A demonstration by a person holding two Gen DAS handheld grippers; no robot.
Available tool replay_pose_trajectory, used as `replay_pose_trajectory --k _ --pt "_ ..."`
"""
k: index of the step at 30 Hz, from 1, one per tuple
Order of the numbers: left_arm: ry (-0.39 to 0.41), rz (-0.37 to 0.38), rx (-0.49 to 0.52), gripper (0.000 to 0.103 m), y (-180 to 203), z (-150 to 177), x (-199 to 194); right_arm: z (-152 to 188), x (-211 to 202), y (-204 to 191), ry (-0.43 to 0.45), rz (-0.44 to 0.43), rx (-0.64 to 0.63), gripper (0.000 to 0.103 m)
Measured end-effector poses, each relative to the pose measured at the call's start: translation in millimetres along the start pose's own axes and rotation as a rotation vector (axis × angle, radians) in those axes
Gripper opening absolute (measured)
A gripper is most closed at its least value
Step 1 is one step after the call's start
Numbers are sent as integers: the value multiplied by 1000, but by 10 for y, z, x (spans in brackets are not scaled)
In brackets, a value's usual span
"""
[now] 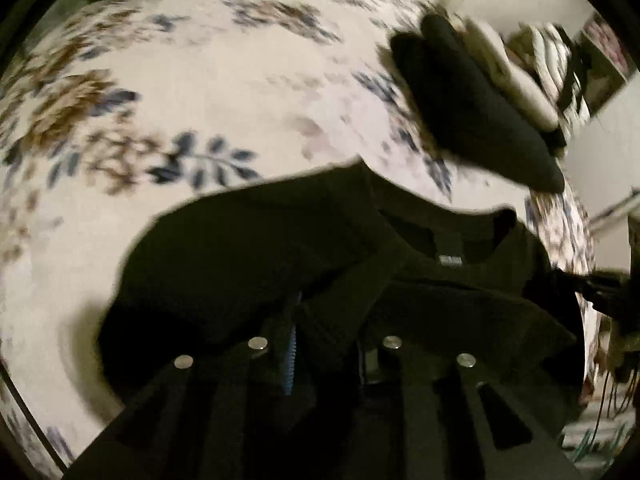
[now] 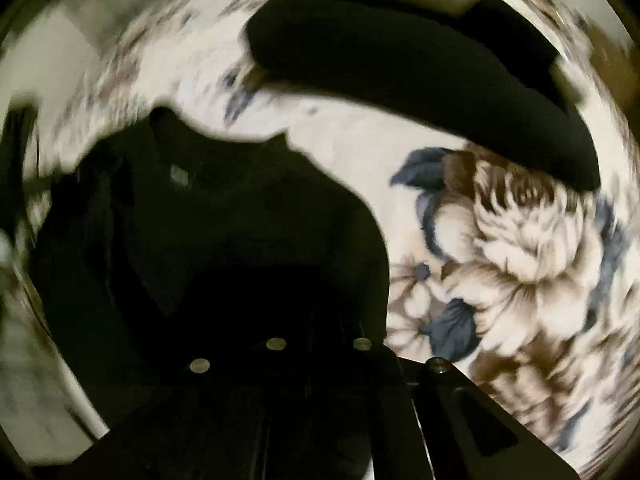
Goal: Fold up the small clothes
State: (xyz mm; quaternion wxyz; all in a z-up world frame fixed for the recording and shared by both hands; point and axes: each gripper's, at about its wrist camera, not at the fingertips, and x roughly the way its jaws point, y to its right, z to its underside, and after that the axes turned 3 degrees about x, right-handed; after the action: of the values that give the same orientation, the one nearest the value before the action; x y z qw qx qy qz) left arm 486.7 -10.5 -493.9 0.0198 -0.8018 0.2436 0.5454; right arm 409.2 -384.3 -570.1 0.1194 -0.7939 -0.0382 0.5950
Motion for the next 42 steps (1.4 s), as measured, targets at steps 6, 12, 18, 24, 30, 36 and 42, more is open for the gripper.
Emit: replay_pose_trajectory --k 6,12,18,24,30,36,42 --pt "102 -15 -178 17 -447 -112 -335 80 -183 543 59 -92 311 4" --pt "127 -15 -196 17 -539 -364 -319 37 -288 630 125 -128 414 4" --pt "134 -15 -176 18 -576 -743 -116 -16 -346 647 190 -89 479 4" --pt "-42 55 -277 42 -851 -761 322 68 -36 844 54 -43 576 9" --pt "31 168 -364 69 -967 -106 -418 569 -421 743 71 -125 599 40" --pt "-139 102 -377 67 -918 698 -213 1259 -291 629 -64 -213 700 41" --pt "-76 65 -312 18 -765 815 -255 1472 -206 526 -48 -225 728 10"
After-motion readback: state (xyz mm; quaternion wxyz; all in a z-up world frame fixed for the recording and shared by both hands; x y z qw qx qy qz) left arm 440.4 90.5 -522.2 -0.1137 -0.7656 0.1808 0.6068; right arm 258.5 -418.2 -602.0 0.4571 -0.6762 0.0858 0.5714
